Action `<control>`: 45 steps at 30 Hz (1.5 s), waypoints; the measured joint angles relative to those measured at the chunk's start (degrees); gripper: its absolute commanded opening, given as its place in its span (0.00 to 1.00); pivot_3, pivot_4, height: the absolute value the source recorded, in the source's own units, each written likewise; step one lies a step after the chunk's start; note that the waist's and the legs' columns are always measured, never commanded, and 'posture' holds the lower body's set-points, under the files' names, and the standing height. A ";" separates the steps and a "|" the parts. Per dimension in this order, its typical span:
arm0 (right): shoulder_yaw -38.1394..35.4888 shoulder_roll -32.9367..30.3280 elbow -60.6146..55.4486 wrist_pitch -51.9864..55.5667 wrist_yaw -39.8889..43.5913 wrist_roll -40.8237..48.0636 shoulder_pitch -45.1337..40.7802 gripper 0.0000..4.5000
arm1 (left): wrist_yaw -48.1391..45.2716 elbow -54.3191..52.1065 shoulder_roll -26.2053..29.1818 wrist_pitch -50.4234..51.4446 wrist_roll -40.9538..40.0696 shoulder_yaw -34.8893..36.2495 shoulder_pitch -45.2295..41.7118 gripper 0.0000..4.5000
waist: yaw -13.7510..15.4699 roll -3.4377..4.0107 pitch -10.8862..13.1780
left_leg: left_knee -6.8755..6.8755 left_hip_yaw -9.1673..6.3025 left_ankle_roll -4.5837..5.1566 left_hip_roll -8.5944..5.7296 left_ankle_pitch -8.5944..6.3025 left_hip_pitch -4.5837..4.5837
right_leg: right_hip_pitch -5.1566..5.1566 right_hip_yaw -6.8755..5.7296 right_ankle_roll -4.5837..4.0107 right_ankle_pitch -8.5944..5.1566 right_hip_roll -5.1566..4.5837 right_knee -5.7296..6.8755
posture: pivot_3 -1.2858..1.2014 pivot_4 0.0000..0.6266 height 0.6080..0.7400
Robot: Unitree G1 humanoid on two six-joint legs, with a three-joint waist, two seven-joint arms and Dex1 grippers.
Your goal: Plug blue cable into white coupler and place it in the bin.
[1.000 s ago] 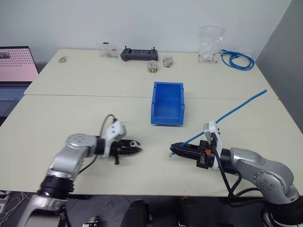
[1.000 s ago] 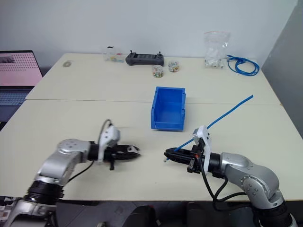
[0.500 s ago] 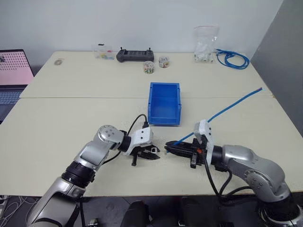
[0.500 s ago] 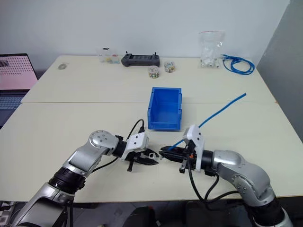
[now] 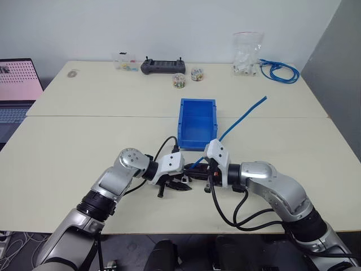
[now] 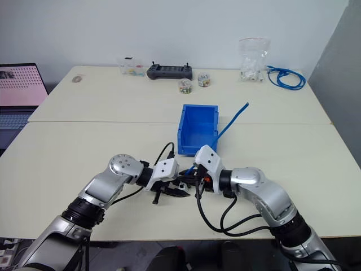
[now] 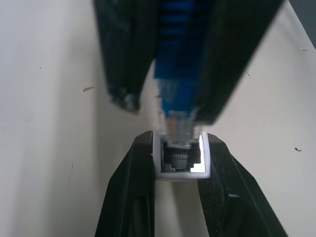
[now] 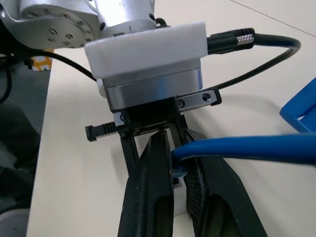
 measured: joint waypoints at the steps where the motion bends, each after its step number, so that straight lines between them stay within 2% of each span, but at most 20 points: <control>1: 0.40 -0.05 0.03 -0.16 0.34 -0.48 -0.12 0.02 | -0.19 0.03 0.01 0.07 0.03 0.00 -0.06 0.18 | 0.00 0.00 0.00 | 0.00 0.00 0.00 0.01 0.00 0.00 | 0.00 0.00 0.00 0.00 0.00 0.00 | 0.52 0.24 1.00; 16: 2.75 0.32 2.36 -3.00 4.81 -6.76 -1.32 0.02 | -0.67 0.18 0.06 1.35 0.53 -0.68 -0.99 0.18 | -0.04 0.01 -0.12 | 0.00 0.00 0.00 0.01 0.00 0.02 | 0.00 0.00 0.00 0.00 0.00 0.02 | 0.52 0.24 1.00; 28: 2.87 0.08 4.25 -2.84 7.73 -7.78 -3.09 0.02 | -0.65 0.04 0.21 1.23 1.07 -1.03 -1.21 0.18 | -0.06 0.02 -0.25 | 0.00 0.00 0.00 0.01 0.00 0.03 | 0.01 0.01 -0.01 0.00 0.00 0.03 | 0.52 0.24 1.00; 36: 6.18 -0.67 4.18 -1.91 9.25 -10.97 -6.88 0.02 | -0.66 -0.20 0.22 2.33 2.01 -1.65 -2.26 0.18 | -0.08 0.05 -0.32 | 0.00 0.00 0.00 0.00 0.00 0.07 | 0.03 0.01 -0.01 0.00 0.01 0.04 | 0.52 0.24 1.00; 41: 7.44 0.28 5.62 -1.27 10.37 -12.28 -8.77 0.02 | -0.72 -0.35 0.31 2.61 2.52 -2.22 -2.50 0.18 | -0.09 0.04 -0.33 | 0.00 0.01 0.00 0.01 0.00 0.23 | 0.14 0.02 -0.01 0.00 0.01 0.05 | 0.52 0.24 1.00; 45: 7.62 1.38 6.80 -1.09 11.50 -12.33 -9.34 0.02 | -0.71 -0.36 0.35 3.38 2.87 -2.38 -2.52 0.18 | -0.12 0.04 -0.33 | -0.06 -0.02 0.01 0.03 -0.01 0.66 | 0.60 -0.01 -0.01 -0.02 0.01 -0.04 | 0.52 0.24 1.00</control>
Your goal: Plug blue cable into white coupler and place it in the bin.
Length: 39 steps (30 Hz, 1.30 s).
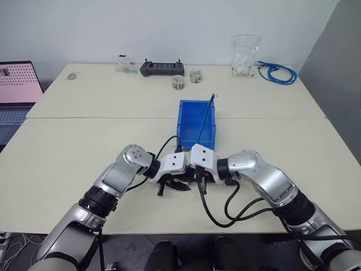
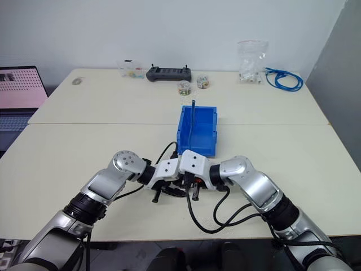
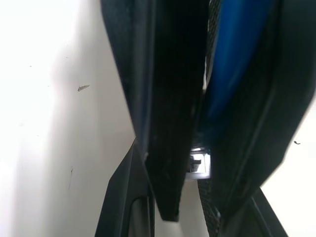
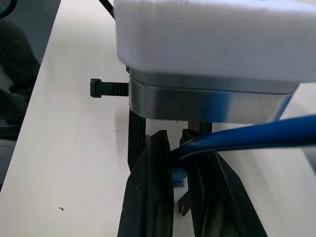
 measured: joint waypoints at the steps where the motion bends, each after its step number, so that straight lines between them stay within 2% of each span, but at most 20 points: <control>1: -0.02 0.11 0.21 -0.02 0.09 0.00 0.00 0.02 | -0.01 0.00 0.02 0.20 0.02 0.00 -0.01 0.18 | -0.01 0.00 0.00 | 0.00 0.00 0.00 0.00 0.00 0.05 | 0.05 0.00 0.01 0.00 0.00 -0.01 | 0.52 0.24 1.00; 10: -0.50 0.56 4.10 -5.32 1.78 -1.00 2.82 0.02 | 0.15 -0.42 0.11 1.77 0.41 -0.24 0.09 0.18 | -0.08 0.03 -0.52 | -0.10 0.03 0.01 0.00 -0.01 0.40 | 0.37 0.04 0.23 -0.15 0.01 -0.05 | 0.52 0.24 1.00; 15: -0.63 1.67 6.79 -7.85 2.25 -1.13 3.79 0.02 | 0.23 -0.44 0.19 2.85 0.68 -0.33 0.39 0.18 | -0.28 0.02 -0.83 | -0.22 0.06 0.02 0.02 -0.02 0.88 | 0.78 0.07 0.22 -0.26 0.01 -0.10 | 0.52 0.24 1.00; 22: -1.78 2.59 8.12 -9.26 2.77 -1.01 4.23 0.02 | 0.70 -0.54 0.36 1.74 0.67 -0.03 1.10 0.18 | -0.33 0.04 -0.94 | -0.23 0.04 0.01 0.06 -0.03 0.89 | 0.78 0.08 0.21 -0.28 0.05 -0.09 | 0.52 0.24 1.00; 24: -2.24 2.65 8.12 -9.26 2.84 -1.00 4.24 0.02 | 0.94 -0.54 0.39 1.03 0.64 0.20 1.45 0.34 | -0.32 0.04 -0.94 | -0.23 0.03 0.01 0.06 -0.03 0.89 | 0.78 0.08 0.21 -0.28 0.05 -0.09 | 0.52 0.24 1.00; 25: -2.39 2.66 8.12 -9.26 2.84 -1.00 4.24 0.02 | 1.12 -0.52 0.41 0.71 0.63 0.23 1.54 0.35 | -0.32 0.04 -0.94 | -0.23 0.03 0.01 0.06 -0.03 0.88 | 0.78 0.07 0.21 -0.28 0.05 -0.09 | 0.52 0.24 1.00; 39: -5.76 3.23 6.39 -5.15 1.06 -0.84 4.31 0.02 | 1.41 0.14 2.57 -1.36 -3.20 4.67 5.10 0.97 | -0.28 0.09 -0.85 | -0.24 0.02 0.01 0.07 -0.03 0.69 | 0.55 0.09 0.21 -0.28 0.04 -0.08 | 0.52 0.24 1.00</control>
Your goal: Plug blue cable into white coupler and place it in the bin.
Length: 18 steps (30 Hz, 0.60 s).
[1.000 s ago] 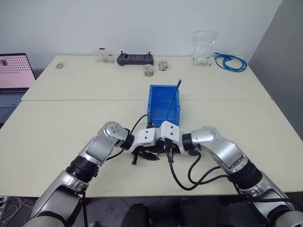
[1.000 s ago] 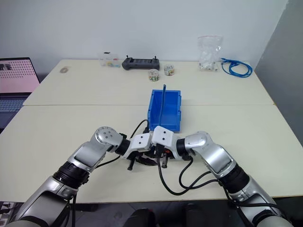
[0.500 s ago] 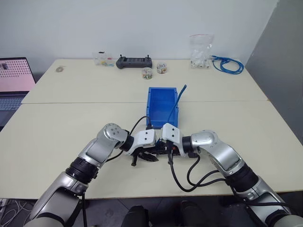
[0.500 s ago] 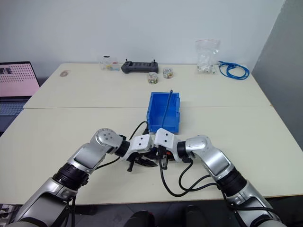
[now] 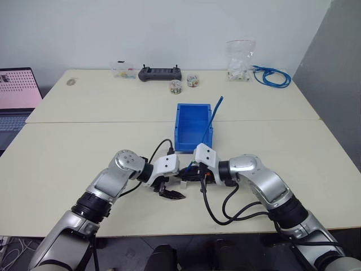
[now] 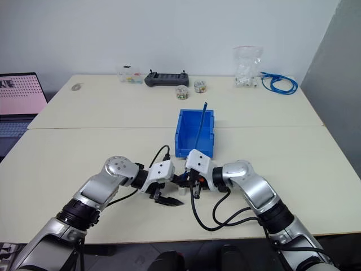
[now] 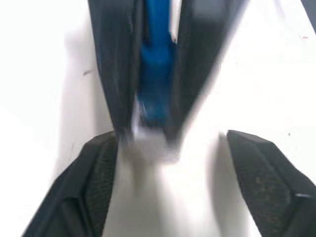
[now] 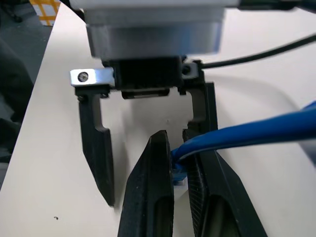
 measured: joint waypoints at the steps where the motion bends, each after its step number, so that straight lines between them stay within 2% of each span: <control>1: -0.38 -0.08 -0.09 0.25 -0.07 0.03 0.00 0.02 | 0.17 -0.23 0.05 0.14 -0.30 0.60 0.50 1.00 | 0.02 0.00 0.00 | 0.00 -0.01 0.00 0.00 0.00 -0.05 | -0.04 -0.01 0.00 0.00 0.00 0.00 | 0.52 0.24 1.00; 12: -5.64 -0.67 -5.46 5.09 -2.89 3.02 1.06 0.02 | 4.80 -7.92 3.24 7.78 -6.17 9.14 7.78 1.00 | 0.17 0.03 0.13 | 0.08 -0.13 -0.01 -0.02 0.01 -0.80 | -0.66 -0.10 -0.16 0.10 -0.05 0.00 | 0.52 0.24 1.00; 14: -6.48 -0.86 -7.14 6.28 -3.58 4.13 1.62 0.02 | 6.04 -10.19 3.44 9.63 -8.02 11.71 8.92 1.00 | 0.21 0.01 0.18 | 0.09 -0.13 -0.01 -0.03 0.00 -0.83 | -0.67 -0.10 -0.21 0.13 -0.08 -0.01 | 0.52 0.24 1.00; 18: -12.75 -2.37 -12.49 11.55 -5.05 8.63 3.40 0.02 | 10.20 -15.78 5.39 14.45 -11.57 18.94 11.60 1.00 | 0.27 -0.01 0.48 | 0.08 -0.13 -0.01 -0.04 0.01 -0.88 | -0.71 -0.11 -0.10 0.07 -0.11 -0.03 | 0.52 0.24 1.00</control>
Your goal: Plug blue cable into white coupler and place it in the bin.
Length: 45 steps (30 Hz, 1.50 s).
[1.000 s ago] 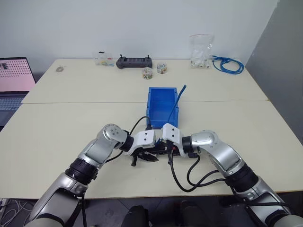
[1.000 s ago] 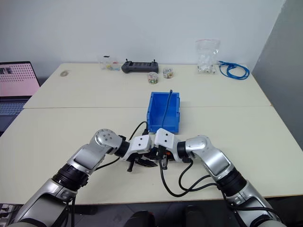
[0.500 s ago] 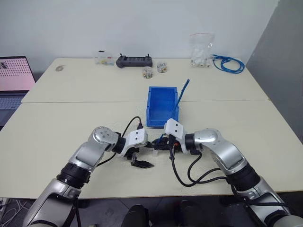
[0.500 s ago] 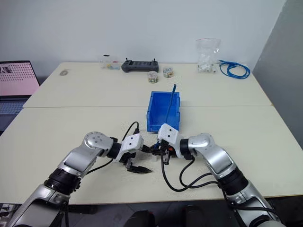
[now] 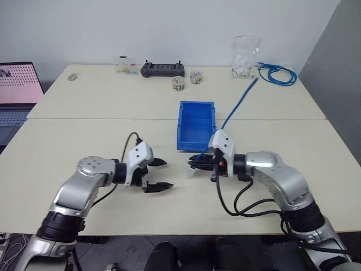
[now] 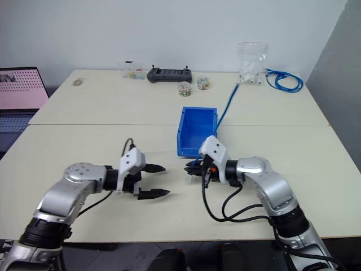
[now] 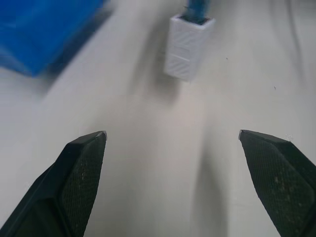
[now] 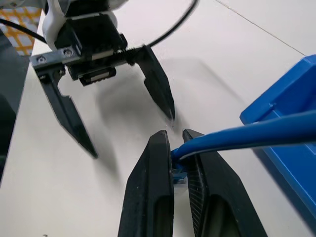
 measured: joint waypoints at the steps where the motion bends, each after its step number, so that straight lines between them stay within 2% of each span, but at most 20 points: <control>1: -3.23 0.08 -1.62 2.32 -1.16 2.18 -0.10 0.02 | 1.95 -1.89 0.13 1.59 -0.65 2.21 0.49 1.00 | 0.01 0.02 0.03 | 0.00 0.00 0.00 0.00 0.00 0.00 | 0.00 0.00 0.00 0.00 0.00 0.00 | 0.52 0.24 1.00; 6: -12.35 1.89 -3.20 8.75 -5.90 9.11 -5.06 0.02 | 9.36 -7.73 -0.28 6.86 -1.56 5.94 0.42 1.00 | -0.03 0.00 0.17 | -0.01 0.00 -0.01 0.00 0.00 0.03 | 0.01 0.00 0.02 0.00 0.00 0.03 | 0.52 0.24 1.00; 10: -14.58 4.38 1.64 9.26 -9.14 9.92 -11.22 0.02 | 13.80 -9.35 -3.04 9.64 -3.07 6.56 -2.22 1.00 | -0.08 -0.06 0.24 | -0.01 0.00 -0.02 0.01 0.01 0.03 | 0.00 -0.01 -0.16 0.10 0.02 0.05 | 0.52 0.24 1.00; 12: -14.47 5.61 6.10 8.18 -10.11 9.65 -14.06 0.02 | 15.34 -9.68 -3.92 10.67 -3.75 6.62 -4.66 1.00 | -0.07 -0.09 0.27 | -0.01 0.04 -0.02 0.00 0.01 0.03 | 0.00 0.01 -0.18 0.11 0.02 0.04 | 0.52 0.24 1.00; 19: -12.11 8.89 34.06 -2.70 -10.97 3.52 -27.53 0.02 | 17.40 -10.88 -5.95 14.31 -7.89 4.87 -13.03 1.00 | -0.14 -0.11 0.47 | -0.03 0.23 -0.03 -0.02 0.02 -0.13 | -0.26 0.13 -0.19 0.14 0.01 0.07 | 0.52 0.24 1.00; 20: -11.24 8.93 38.22 -4.57 -10.13 2.31 -29.26 0.10 | 17.44 -10.67 -6.00 14.29 -7.90 4.50 -13.55 1.00 | -0.15 -0.11 0.47 | -0.03 0.27 -0.03 -0.02 0.02 -0.18 | -0.34 0.16 -0.19 0.14 0.01 0.10 | 0.52 0.24 1.00; 25: -7.57 7.25 56.00 -10.89 -3.21 -2.70 -37.03 0.33 | 17.65 -7.43 -6.90 12.83 -7.09 1.21 -16.14 1.00 | -0.13 -0.10 0.52 | 0.03 0.28 -0.05 -0.02 0.03 -0.63 | -0.67 0.14 -0.20 0.15 -0.01 0.06 | 0.52 0.24 1.00; 26: -7.27 6.56 57.87 -11.72 -1.80 -3.29 -38.27 0.41 | 17.76 -6.89 -7.03 12.37 -6.83 0.91 -16.52 1.00 | -0.13 -0.09 0.52 | 0.03 0.27 -0.05 -0.02 0.03 -0.69 | -0.70 0.13 -0.20 0.15 -0.02 0.03 | 0.52 0.24 1.00; 30: -6.74 2.38 62.38 -14.06 3.69 -5.28 -42.34 0.64 | 18.62 -6.10 -7.64 11.73 -6.48 0.14 -17.16 1.00 | -0.06 -0.09 0.52 | 0.05 0.27 -0.06 -0.03 0.03 -0.85 | -0.80 0.11 -0.20 0.15 -0.06 -0.01 | 0.52 0.24 1.00; 37: -3.59 -5.70 64.33 -17.99 12.57 -10.74 -42.65 0.99 | 18.69 -4.55 -8.15 10.64 -6.43 -0.61 -18.04 1.00 | -0.02 -0.08 0.56 | 0.09 0.25 -0.04 -0.05 0.03 -0.85 | -0.81 0.08 -0.20 0.15 -0.07 0.06 | 0.52 0.24 1.00; 41: -1.33 -11.61 62.63 -23.52 17.59 -14.25 -40.51 0.99 | 18.75 -2.92 -8.24 9.80 -6.10 -0.93 -18.50 1.00 | -0.02 -0.08 0.56 | 0.09 0.26 -0.04 -0.04 0.03 -0.84 | -0.81 0.08 -0.20 0.15 -0.07 0.05 | 0.52 0.24 1.00; 45: 1.46 -16.33 58.72 -29.59 21.03 -18.16 -34.70 0.99 | 18.82 -2.17 -8.58 9.63 -6.09 -0.96 -18.70 1.00 | -0.01 -0.09 0.57 | 0.10 0.28 -0.06 -0.04 0.04 -0.86 | -0.81 0.10 -0.20 0.15 -0.07 0.04 | 0.52 0.24 1.00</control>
